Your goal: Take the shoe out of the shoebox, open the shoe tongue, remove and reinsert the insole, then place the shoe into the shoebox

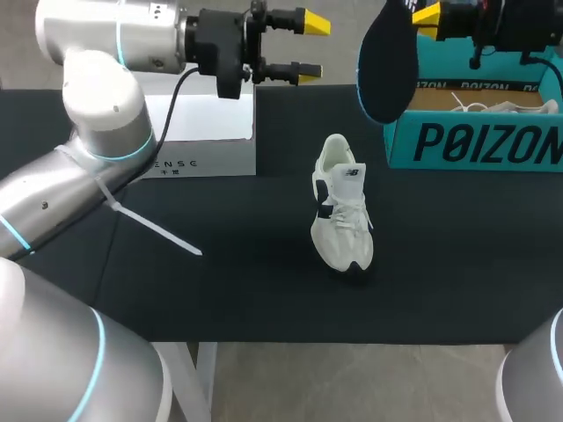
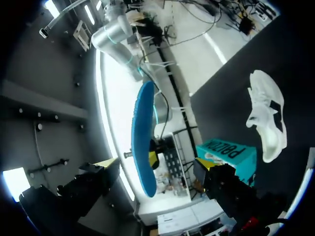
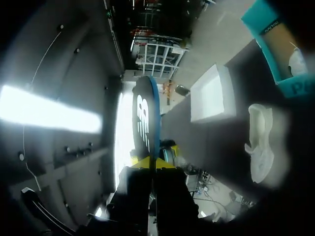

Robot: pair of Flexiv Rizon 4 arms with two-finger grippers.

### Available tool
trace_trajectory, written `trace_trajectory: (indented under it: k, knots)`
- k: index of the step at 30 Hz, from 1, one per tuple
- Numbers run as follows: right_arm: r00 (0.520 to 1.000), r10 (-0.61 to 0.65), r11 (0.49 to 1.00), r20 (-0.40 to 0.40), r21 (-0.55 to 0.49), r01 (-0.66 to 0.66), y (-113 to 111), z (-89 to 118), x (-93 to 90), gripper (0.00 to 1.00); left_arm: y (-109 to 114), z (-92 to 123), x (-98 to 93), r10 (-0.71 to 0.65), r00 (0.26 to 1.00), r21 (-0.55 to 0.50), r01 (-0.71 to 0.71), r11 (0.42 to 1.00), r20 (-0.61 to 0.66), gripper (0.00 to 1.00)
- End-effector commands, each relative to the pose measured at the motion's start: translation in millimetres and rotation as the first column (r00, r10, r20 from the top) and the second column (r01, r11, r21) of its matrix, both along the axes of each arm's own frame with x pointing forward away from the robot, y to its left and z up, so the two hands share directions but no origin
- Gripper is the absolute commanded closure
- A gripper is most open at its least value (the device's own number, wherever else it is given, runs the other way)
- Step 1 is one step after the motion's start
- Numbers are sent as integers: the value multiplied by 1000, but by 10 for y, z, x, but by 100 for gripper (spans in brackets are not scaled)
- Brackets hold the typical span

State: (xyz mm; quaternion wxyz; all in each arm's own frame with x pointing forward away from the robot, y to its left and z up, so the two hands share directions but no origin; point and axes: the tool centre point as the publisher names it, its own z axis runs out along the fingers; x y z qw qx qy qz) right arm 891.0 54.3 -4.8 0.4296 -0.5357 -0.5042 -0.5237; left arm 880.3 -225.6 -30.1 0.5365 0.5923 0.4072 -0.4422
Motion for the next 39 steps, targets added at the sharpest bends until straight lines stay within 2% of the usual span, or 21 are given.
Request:
trace_trajectory:
  k: [1, 6, 7, 12, 14, 17, 21, 26, 36, 37, 38, 39]
  knots:
    - [995, 95, 994, -35, -54, -97, 27, 12, 123, 100, -115, 55, 62, -95, 995, -119, 100, 988, 44, 0]
    - [994, 66, 992, -83, -100, -74, 27, -73, 188, 100, -292, 9, 3, -9, 983, -77, 24, 997, 182, 0]
    - [995, 50, 988, -88, -138, -62, 25, -98, 211, 100, -338, -10, 5, 36, 976, -79, -19, 997, 217, 0]
    - [996, 24, 955, -83, -293, -48, 33, -169, 278, 100, -433, -31, -28, 49, 990, -63, -41, 997, 131, 0]
    - [998, 26, 923, -53, -382, -45, 20, -211, 306, 100, -452, -42, -46, 27, 996, -43, -23, 999, 84, 0]
    - [1000, 16, 900, -9, -435, -18, -6, -251, 361, 100, -467, -54, -83, 18, 999, -14, -17, 1000, 32, 0]
    - [999, 0, 897, -36, -442, -16, -25, -307, 419, 100, -487, -53, -104, 57, 998, 7, -57, 998, 32, 0]
    - [999, 9, 897, -53, -441, -32, 22, -289, 467, 100, -566, -131, -117, 71, 997, -33, -71, 997, -14, 0]
    - [997, 22, 904, -71, -424, -50, 135, -300, 500, 100, -750, -271, -103, 98, 995, -75, -99, 992, -24, 0]
    - [997, 26, 906, -74, -420, -55, 149, -304, 487, 100, -758, -272, -92, 104, 994, -81, -105, 991, -15, 8]
    - [997, 29, 906, -77, -418, -59, 160, -308, 466, 100, -764, -269, -79, 105, 994, -83, -106, 991, -16, 33]
    - [996, 32, 911, -82, -408, -63, 167, -312, 445, 100, -765, -265, -71, 107, 994, -85, -107, 991, -10, 52]
